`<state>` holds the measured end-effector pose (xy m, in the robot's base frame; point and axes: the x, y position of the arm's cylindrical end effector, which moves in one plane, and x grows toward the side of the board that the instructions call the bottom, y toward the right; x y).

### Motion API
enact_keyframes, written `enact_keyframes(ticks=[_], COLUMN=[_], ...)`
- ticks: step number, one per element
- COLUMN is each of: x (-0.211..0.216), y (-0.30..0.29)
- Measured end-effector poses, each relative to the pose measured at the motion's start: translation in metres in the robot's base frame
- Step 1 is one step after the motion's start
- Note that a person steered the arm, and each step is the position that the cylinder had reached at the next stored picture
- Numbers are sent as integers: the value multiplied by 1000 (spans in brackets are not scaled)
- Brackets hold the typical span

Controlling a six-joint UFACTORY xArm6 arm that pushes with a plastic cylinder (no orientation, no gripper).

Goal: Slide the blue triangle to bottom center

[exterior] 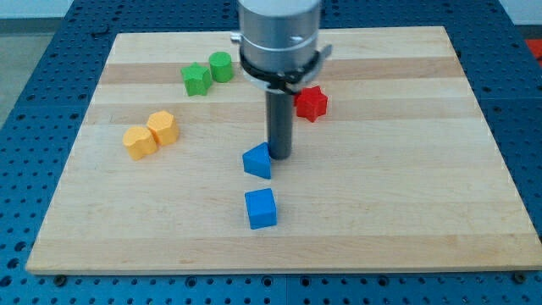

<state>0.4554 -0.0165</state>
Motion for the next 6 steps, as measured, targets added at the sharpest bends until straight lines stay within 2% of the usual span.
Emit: enact_keyframes(ticks=[1, 2, 6], x=[-4, 6, 83], y=[-37, -43, -43])
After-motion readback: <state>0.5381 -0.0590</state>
